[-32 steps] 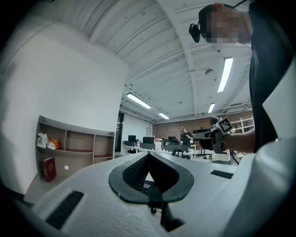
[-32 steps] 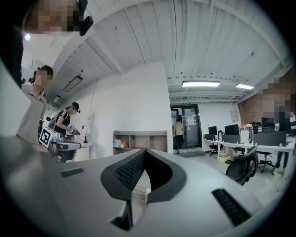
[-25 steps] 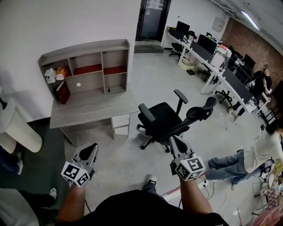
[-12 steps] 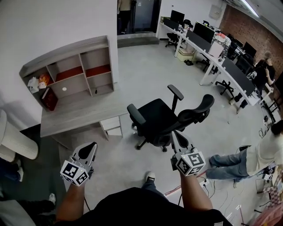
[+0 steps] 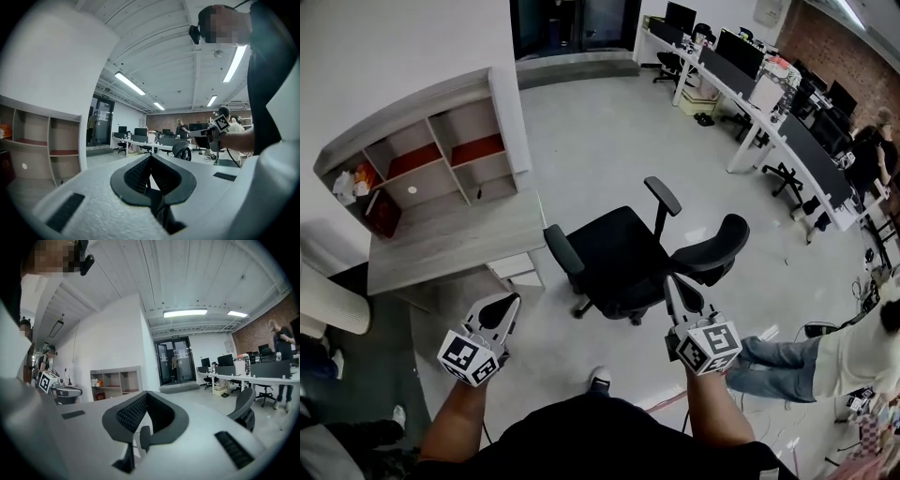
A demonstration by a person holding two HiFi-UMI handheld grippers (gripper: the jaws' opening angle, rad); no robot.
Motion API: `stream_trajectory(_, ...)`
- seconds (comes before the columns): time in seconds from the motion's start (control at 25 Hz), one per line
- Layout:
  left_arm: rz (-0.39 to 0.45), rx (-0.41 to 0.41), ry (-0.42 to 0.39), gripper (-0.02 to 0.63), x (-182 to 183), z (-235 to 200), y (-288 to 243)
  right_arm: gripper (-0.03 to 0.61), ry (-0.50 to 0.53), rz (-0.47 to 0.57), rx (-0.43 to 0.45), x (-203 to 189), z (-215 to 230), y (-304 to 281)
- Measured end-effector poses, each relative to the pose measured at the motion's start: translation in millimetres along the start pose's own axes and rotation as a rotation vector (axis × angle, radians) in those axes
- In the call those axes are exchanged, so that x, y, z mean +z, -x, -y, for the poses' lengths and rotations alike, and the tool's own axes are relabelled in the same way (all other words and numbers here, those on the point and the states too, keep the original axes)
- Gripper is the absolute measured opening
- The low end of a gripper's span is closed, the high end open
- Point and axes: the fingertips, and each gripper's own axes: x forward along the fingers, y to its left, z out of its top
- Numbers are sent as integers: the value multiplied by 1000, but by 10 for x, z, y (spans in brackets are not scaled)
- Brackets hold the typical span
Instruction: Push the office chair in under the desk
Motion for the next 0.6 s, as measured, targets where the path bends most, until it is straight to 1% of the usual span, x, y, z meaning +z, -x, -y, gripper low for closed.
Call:
stream_trajectory(0.2, -2, -32, -3, 14, 31, 147, -573, 8, 28, 14, 19, 131, 369, -131)
stream_trajectory(0.4, -17, -94, -15, 14, -25, 272, -979, 8, 16, 22, -21, 116, 658, -179)
stream_trajectory(0.6, -28, -154, -22, 14, -118, 369, -1269, 8, 10, -14, -69, -29, 739, -109)
